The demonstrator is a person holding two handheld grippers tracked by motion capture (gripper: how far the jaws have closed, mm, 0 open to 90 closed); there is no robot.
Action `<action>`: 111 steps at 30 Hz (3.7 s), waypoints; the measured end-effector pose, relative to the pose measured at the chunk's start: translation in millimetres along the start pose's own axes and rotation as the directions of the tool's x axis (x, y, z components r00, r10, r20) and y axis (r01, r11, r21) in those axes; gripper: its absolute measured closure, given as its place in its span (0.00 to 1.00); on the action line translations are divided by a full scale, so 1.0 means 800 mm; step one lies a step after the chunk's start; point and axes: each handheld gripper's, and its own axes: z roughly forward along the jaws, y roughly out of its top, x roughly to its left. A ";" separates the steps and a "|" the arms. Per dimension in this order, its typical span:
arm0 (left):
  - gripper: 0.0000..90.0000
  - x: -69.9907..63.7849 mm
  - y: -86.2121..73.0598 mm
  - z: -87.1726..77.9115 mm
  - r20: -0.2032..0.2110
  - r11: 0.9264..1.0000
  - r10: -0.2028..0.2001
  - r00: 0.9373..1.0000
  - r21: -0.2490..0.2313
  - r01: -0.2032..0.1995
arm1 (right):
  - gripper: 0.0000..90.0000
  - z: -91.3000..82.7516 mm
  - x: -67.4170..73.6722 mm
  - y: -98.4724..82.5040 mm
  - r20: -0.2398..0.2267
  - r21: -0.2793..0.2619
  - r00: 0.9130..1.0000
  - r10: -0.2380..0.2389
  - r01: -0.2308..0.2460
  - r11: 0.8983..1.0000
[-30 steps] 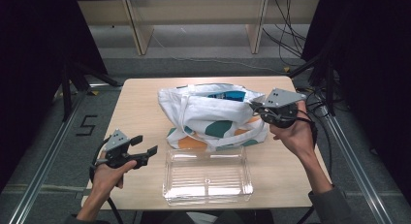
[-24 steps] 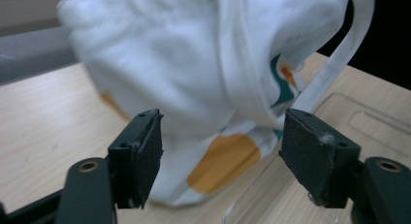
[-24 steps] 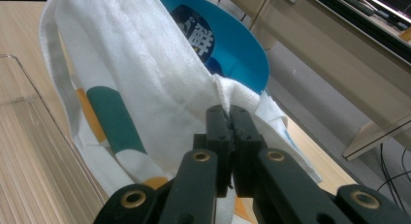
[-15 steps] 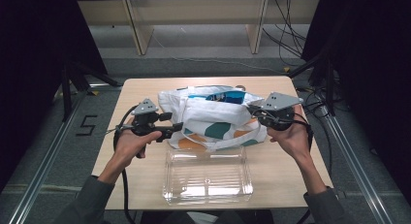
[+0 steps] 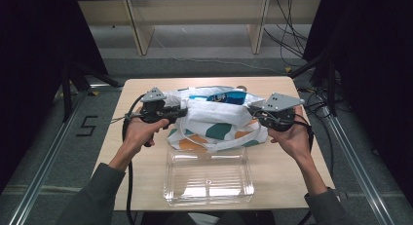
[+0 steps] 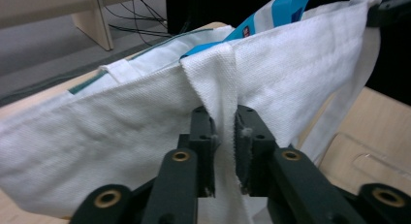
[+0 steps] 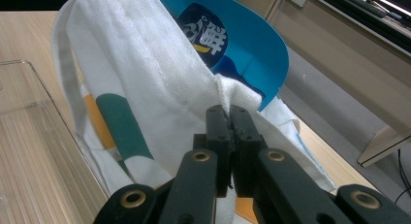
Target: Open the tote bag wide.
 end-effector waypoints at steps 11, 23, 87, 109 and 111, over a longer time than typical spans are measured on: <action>0.95 -0.004 -0.021 -0.005 0.003 0.996 0.062 0.998 0.071 -0.062 | 0.99 0.020 0.008 -0.012 -0.030 0.026 1.000 -0.002 0.003 1.000; 0.94 0.026 -0.058 0.040 0.030 0.983 0.042 0.999 0.176 -0.047 | 0.99 0.064 0.003 -0.052 -0.099 0.123 0.992 0.082 -0.069 0.990; 0.97 0.115 -0.068 0.083 -0.106 0.978 -0.044 0.993 0.196 0.065 | 1.00 0.107 -0.064 -0.097 -0.005 0.149 0.964 0.267 -0.263 0.953; 0.58 0.119 -0.082 0.093 -0.115 0.976 -0.111 0.987 0.174 0.130 | 0.69 0.125 -0.076 -0.128 0.059 0.213 0.947 0.316 -0.321 0.923; 0.49 0.117 -0.076 0.080 -0.128 0.980 -0.101 0.987 0.159 0.121 | 0.66 0.107 -0.076 -0.122 0.050 0.178 0.949 0.313 -0.317 0.932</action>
